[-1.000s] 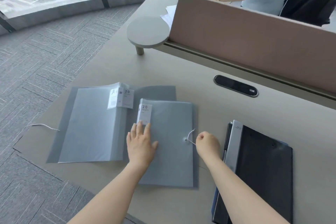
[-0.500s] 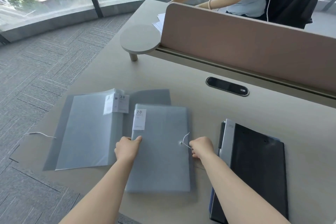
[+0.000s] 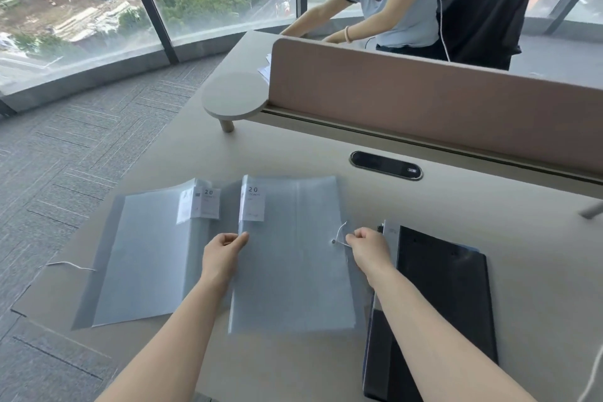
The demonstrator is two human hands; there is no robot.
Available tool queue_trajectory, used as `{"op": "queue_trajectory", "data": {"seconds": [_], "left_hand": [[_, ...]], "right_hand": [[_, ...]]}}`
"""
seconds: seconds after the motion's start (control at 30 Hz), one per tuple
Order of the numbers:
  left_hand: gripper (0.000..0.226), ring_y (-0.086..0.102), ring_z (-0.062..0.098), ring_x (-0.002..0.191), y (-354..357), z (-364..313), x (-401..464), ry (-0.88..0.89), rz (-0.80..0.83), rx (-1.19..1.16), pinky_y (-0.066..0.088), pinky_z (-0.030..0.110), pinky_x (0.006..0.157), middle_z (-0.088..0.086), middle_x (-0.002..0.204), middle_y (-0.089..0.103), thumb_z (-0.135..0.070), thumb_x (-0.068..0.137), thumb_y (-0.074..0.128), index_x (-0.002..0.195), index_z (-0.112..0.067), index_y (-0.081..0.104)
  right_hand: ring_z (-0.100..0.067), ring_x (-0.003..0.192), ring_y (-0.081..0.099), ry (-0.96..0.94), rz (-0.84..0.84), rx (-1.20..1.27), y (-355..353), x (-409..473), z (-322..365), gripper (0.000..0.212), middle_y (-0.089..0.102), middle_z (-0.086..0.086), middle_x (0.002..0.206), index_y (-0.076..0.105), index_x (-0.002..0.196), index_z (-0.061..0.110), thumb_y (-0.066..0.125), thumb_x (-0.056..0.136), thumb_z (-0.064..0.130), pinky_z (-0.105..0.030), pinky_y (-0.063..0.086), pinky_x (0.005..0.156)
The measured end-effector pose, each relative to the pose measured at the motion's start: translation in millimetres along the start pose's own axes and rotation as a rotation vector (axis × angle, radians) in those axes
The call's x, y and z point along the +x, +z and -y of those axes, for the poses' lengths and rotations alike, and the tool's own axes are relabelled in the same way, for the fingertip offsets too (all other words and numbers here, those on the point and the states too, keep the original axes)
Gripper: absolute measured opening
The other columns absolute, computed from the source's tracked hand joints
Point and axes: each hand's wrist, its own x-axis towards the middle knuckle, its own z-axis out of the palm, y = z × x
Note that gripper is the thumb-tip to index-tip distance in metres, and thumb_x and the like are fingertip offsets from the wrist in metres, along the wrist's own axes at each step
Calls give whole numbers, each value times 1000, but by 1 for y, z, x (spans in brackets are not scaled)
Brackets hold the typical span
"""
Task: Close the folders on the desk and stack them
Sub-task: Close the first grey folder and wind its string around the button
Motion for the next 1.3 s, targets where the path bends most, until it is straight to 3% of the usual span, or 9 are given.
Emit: {"op": "queue_trajectory", "data": {"seconds": [0.13,0.23,0.33,0.47,0.67,0.87,1.1,1.3], "left_hand": [[24,55,24,71,27,-17,-14,38,90,-65,47,39,70,6,82,65,-31,80,75,90,-12,68],[16,59,26,73,57,-23,-32,58,184,-86,50,39,68,11,88,69,-23,85,74,90,-10,67],[8,58,25,70,88,-23,-51,74,264,-85,50,32,61,11,85,67,-15,89,70,87,-9,65],[8,60,16,58,125,-18,-73,74,336,-38,50,23,50,6,79,67,-13,89,70,88,-7,65],[10,63,22,65,166,0,-97,48,413,14,57,38,67,7,76,66,-13,86,73,86,-7,65],[13,66,27,72,184,22,-107,64,424,132,60,46,73,12,80,67,-15,83,76,84,-8,65],[12,61,19,63,192,33,-115,74,405,247,51,28,55,4,75,66,-16,83,76,87,-8,68],[13,63,20,65,195,41,-114,44,410,280,50,29,55,5,81,72,-20,83,75,90,-11,68]], "right_hand": [[-18,58,34,-30,-97,33,-39,-3,-8,27,39,1,59,40,64,14,50,90,14,-31,27,57],[-18,58,35,-21,-170,75,-72,-8,-26,25,42,0,60,45,67,12,50,91,16,-32,29,58],[-19,60,37,8,-221,84,-103,-11,-51,23,44,-1,61,51,71,9,49,93,17,-32,30,58],[-20,58,34,44,-283,63,-136,-15,-88,29,41,0,58,44,63,12,49,91,13,-32,25,57],[-20,56,29,139,-291,53,-167,-18,-138,32,34,0,56,36,61,16,47,91,12,-31,22,55],[-22,52,36,194,-305,-96,-178,-24,-170,33,43,-2,53,40,58,13,47,89,11,-31,26,53],[-25,59,52,269,-254,-311,-179,-32,-189,25,59,-3,64,50,68,14,44,90,25,-28,33,54],[-23,68,57,264,-275,-427,-181,-35,-190,21,63,0,72,50,78,18,45,92,33,-28,36,54]]}}
